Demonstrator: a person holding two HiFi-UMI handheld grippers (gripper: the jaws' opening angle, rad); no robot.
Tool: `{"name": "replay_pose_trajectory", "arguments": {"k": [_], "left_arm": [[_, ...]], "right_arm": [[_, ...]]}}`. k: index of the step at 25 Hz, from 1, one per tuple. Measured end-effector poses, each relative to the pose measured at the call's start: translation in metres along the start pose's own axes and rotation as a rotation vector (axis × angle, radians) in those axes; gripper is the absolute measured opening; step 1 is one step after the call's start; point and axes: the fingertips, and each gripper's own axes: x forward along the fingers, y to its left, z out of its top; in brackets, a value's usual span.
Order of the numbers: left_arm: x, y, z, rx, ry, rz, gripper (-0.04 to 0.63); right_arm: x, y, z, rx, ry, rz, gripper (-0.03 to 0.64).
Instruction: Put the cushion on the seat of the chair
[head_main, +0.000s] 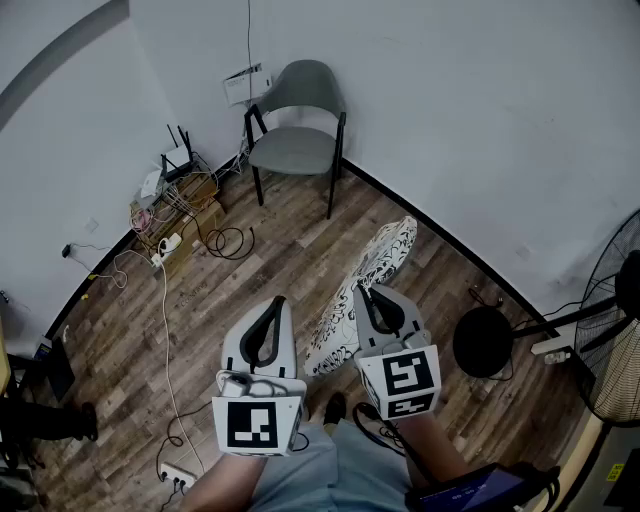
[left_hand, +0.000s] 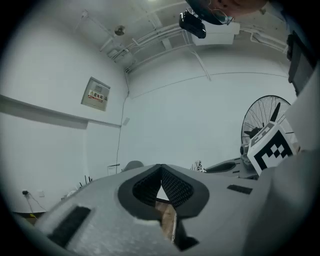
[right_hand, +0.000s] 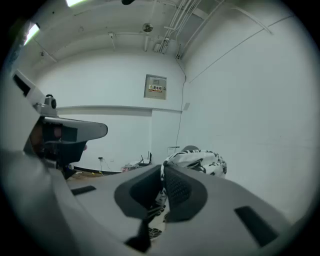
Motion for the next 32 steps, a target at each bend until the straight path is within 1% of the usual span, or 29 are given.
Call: {"name": "replay_pose_trajectory", "arguments": {"k": [6,8,15,18,23,28,32], "left_arm": [[0.007,-0.004,-0.001,0.003,-0.003,0.015,0.009],[0.01,-0.003,-0.006,-0.002,0.012,0.021,0.009],[0.029,0.018,-0.018,-0.003,0.04,0.047,0.009],[0.045,0.034,-0.027,0.011,0.036,0.054,0.009],[0.086,0.074,-0.037,-0.019,0.049,0.051,0.009],[0.14,0.121,-0.032,-0.043,0.059,0.033,0.009],[0.182,0.163,-0.023,-0.055,0.052,0.009,0.009]], "right_arm": [[0.0,-0.013,-0.003,-0.006,-0.009,-0.013,0.012],[0.003,-0.015,-0.006,-0.009,-0.002,-0.013,0.013],[0.03,-0.02,-0.018,0.029,0.034,0.011,0.014],[0.051,-0.022,-0.024,0.032,0.056,0.018,0.014],[0.102,-0.027,-0.023,0.03,0.092,0.011,0.014],[0.167,-0.037,-0.009,0.016,0.117,-0.009,0.014],[0.221,-0.041,0.015,-0.002,0.114,-0.035,0.014]]}}
